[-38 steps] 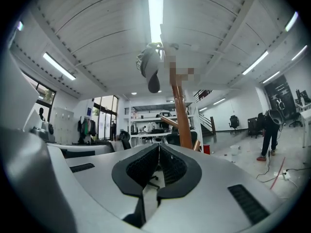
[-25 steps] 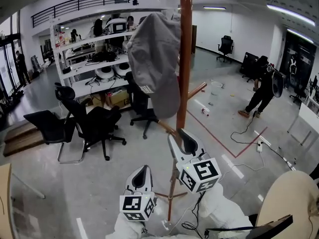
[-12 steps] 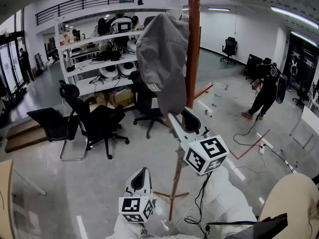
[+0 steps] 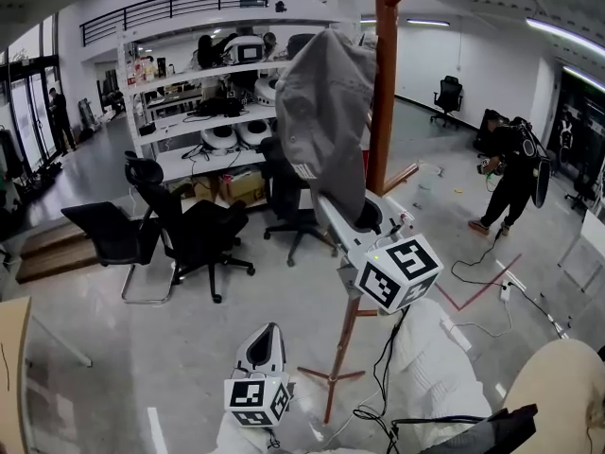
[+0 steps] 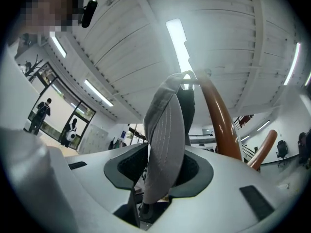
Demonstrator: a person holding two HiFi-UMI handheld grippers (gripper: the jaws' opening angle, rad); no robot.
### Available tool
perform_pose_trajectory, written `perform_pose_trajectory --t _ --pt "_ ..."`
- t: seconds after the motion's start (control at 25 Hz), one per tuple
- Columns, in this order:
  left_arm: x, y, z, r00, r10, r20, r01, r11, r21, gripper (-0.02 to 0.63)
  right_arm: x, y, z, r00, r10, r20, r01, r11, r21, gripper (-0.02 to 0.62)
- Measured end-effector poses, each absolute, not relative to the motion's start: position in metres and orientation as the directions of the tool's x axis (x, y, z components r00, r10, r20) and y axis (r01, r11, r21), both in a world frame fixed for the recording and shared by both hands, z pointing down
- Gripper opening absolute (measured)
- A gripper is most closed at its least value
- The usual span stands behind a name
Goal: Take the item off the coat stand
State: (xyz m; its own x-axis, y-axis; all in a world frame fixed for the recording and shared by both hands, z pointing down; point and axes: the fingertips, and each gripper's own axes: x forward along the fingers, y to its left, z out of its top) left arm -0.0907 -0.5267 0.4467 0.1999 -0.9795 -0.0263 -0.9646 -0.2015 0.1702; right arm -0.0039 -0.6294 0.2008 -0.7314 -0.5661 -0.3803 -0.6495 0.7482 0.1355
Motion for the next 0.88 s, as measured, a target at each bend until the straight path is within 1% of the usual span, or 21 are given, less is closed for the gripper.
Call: perform_pose_trajectory --t 0.04,0.12,0.2,0.36,0.6,0.88 --pt "-0.092 -0.526 0.447 0.196 -0.98 -0.025 -0.965 -0.197 0.17 -0.012 -0.005 -0.629 0.198 -0.736 -0.558 -0.383 -0.644 0.751 0.144 0.149" --pt "-0.094 -0.525 0.449 0.188 -0.982 -0.024 -0.967 -0.189 0.169 -0.012 -0.006 -0.627 0.196 -0.745 -0.541 -0.39 -0.632 0.76 0.153 0.115" --pt "-0.098 -0.523 0.452 0.18 -0.983 -0.022 -0.969 -0.181 0.166 -0.012 -0.007 -0.624 0.197 -0.742 -0.532 -0.408 -0.629 0.763 0.148 0.04" --pt "-0.109 -0.521 0.454 0.16 -0.987 -0.017 -0.974 -0.16 0.159 -0.012 -0.008 -0.623 0.195 -0.732 -0.514 -0.447 -0.619 0.776 0.12 0.035" --pt "-0.121 -0.518 0.451 0.139 -0.99 -0.02 -0.979 -0.14 0.147 -0.011 -0.013 -0.618 0.175 -0.721 -0.488 -0.493 -0.621 0.771 0.145 0.032" --pt "-0.138 -0.515 0.452 0.102 -0.995 -0.021 -0.981 -0.104 0.163 -0.012 -0.032 -0.622 0.156 -0.739 -0.468 -0.484 -0.612 0.768 0.192 0.032"
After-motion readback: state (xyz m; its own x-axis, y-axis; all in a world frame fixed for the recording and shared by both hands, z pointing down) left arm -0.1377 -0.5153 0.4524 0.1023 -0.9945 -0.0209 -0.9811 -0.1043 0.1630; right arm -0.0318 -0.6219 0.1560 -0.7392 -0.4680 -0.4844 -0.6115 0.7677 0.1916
